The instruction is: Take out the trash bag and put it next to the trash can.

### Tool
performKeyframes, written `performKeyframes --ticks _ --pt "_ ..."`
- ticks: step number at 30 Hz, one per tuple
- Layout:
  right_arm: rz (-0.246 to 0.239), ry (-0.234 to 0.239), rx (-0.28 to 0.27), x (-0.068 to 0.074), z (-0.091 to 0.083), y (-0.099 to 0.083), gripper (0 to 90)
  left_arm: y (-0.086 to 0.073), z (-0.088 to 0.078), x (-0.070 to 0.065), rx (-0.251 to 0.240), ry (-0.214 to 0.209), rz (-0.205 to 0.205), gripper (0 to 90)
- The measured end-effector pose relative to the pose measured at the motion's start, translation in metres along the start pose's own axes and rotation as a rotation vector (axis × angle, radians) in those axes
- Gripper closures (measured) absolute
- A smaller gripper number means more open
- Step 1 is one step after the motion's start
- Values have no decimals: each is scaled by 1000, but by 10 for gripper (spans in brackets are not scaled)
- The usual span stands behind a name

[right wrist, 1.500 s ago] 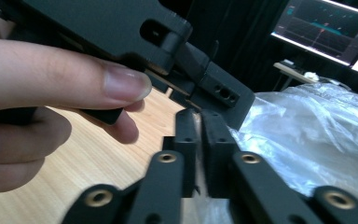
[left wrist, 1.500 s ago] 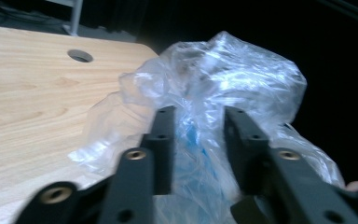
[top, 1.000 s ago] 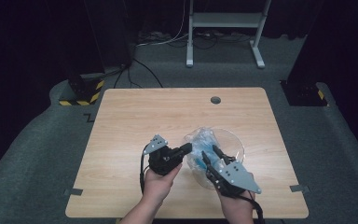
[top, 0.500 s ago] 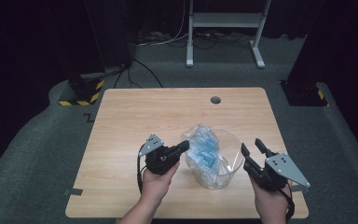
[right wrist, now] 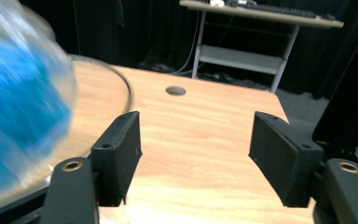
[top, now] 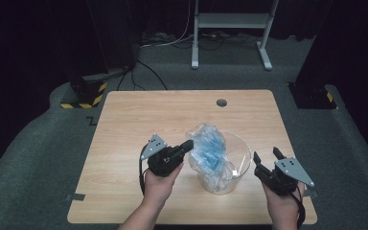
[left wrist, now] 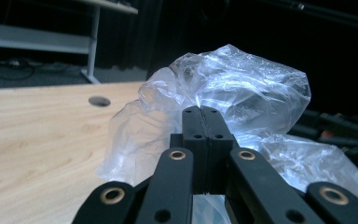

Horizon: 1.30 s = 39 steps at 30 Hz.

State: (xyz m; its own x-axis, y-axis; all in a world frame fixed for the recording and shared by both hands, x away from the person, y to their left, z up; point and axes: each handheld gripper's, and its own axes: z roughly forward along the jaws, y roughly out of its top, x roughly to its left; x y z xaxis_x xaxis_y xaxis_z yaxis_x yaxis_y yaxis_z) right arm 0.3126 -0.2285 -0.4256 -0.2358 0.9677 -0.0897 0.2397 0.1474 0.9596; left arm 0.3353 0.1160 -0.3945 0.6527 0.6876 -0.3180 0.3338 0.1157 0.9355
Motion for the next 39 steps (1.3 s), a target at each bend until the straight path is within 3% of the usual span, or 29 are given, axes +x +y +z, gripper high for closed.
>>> performKeyframes --ticks 4,8,12,18,25,33,39 --pt "16 -26 38 -6 7 -9 304 8 -4 -3 -39 -4 30 894" --pt "50 -45 43 -10 9 -11 269 8 -3 -6 -66 -13 46 894" --pt "50 -59 45 -8 10 -12 245 9 -2 -13 -93 -29 72 896" --pt "47 -65 53 -3 13 -14 226 15 -8 -20 -170 -56 108 896" --pt "41 -69 49 0 12 -14 221 25 -18 -24 -258 -80 101 897" --pt "53 -86 56 -3 14 -16 221 39 -34 -18 -321 -58 110 897" --pt "57 -98 61 -4 15 -16 221 45 -46 -9 -353 -30 92 897"
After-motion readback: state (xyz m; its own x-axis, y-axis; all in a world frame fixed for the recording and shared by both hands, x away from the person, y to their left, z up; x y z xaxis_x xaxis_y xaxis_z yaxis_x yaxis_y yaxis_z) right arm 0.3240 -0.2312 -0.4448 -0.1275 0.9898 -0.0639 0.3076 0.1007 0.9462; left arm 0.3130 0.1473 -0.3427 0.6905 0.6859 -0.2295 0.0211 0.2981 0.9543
